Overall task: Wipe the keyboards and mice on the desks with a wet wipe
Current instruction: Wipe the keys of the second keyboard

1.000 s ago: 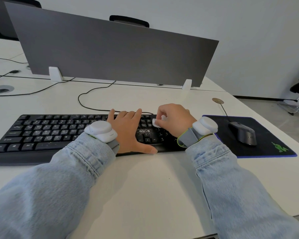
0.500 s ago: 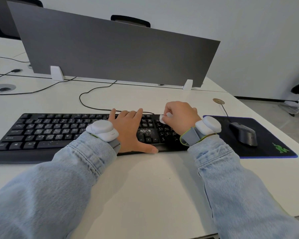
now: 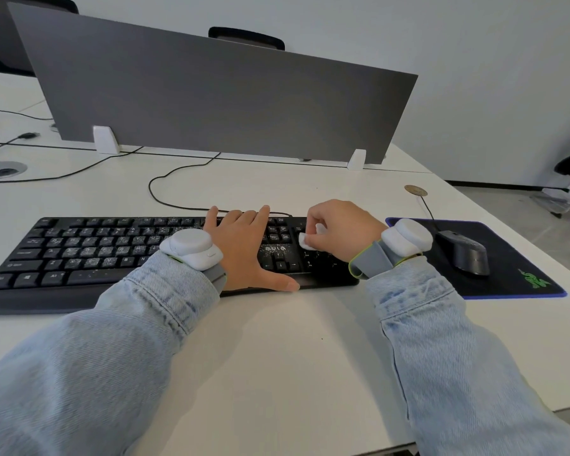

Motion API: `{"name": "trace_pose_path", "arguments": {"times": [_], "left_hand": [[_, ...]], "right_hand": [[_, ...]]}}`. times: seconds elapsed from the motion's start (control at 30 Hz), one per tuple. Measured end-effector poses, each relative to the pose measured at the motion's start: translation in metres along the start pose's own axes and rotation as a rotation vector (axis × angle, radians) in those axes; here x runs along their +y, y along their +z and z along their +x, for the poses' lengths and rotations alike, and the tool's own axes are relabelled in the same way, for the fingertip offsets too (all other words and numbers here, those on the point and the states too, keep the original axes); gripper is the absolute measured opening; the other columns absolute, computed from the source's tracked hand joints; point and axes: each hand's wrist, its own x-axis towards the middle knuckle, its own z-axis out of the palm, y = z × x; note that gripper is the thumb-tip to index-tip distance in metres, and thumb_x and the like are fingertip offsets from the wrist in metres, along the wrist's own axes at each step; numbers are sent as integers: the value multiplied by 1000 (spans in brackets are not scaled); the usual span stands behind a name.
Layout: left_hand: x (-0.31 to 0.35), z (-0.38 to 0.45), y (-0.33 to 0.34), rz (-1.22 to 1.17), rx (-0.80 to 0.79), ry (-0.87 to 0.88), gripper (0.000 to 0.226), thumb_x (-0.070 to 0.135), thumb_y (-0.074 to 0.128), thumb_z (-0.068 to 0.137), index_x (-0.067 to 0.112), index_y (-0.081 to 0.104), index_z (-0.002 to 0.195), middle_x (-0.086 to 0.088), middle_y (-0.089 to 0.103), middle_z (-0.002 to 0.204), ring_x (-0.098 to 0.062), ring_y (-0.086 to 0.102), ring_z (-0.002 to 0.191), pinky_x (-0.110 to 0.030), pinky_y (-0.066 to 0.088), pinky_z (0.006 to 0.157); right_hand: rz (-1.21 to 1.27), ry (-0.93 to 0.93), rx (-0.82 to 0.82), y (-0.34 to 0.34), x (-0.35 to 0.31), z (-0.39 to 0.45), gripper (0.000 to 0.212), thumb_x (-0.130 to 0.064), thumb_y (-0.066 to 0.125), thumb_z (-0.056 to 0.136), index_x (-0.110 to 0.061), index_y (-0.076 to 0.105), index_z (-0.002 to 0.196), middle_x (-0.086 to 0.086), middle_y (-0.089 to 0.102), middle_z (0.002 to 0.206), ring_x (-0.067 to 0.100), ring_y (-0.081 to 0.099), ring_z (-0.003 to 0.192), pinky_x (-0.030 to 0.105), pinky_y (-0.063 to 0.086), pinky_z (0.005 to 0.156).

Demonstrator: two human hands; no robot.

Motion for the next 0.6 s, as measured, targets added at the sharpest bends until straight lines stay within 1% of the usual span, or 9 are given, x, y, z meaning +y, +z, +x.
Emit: {"name": "trace_pose_path", "arguments": {"times": [0.07,0.17,0.33,0.4,0.53,0.6], "left_hand": [[0,0,-1,-14,-8,0,152,105,20,37,18,-1,160,5,31,160,-21,23,149,-59,2,123],[0,-1,-2,-21,-18,0,152,105,21,37,18,-2,159,5,29,161,-22,21,150,-59,1,123],[0,0,-2,-14,-18,-2,152,105,20,37,18,-2,160,5,28,161,-21,21,150,-59,1,123],[0,0,-1,-22,-20,1,153,106,21,37,18,-2,160,5,29,161,-22,21,150,-59,1,123],[-1,1,0,-22,-18,1,152,106,21,37,19,-2,159,5,30,160,-21,22,150,-59,2,123],[-1,1,0,-19,-16,1,153,106,21,36,19,-2,159,6,29,161,-21,21,150,-59,1,123]], "right_hand": [[-15,38,52,-2,5,2,12,-34,61,87,-23,62,80,-12,54,79,18,55,85,42,44,87],[44,56,121,-4,11,3,12,-32,62,84,-24,60,75,-10,57,83,20,57,86,44,47,86],[23,31,-21,0,11,-1,16,-34,63,86,-27,57,73,-12,53,78,18,57,86,39,49,83],[6,50,-15,-1,14,0,16,-33,62,87,-27,56,74,-12,52,77,19,57,86,40,49,83],[28,37,91,-2,14,1,12,-30,61,86,-24,58,76,-11,54,80,20,56,86,40,48,83],[32,16,30,-1,11,-2,14,-31,63,86,-26,57,74,-11,53,77,18,56,84,38,48,80]]}}
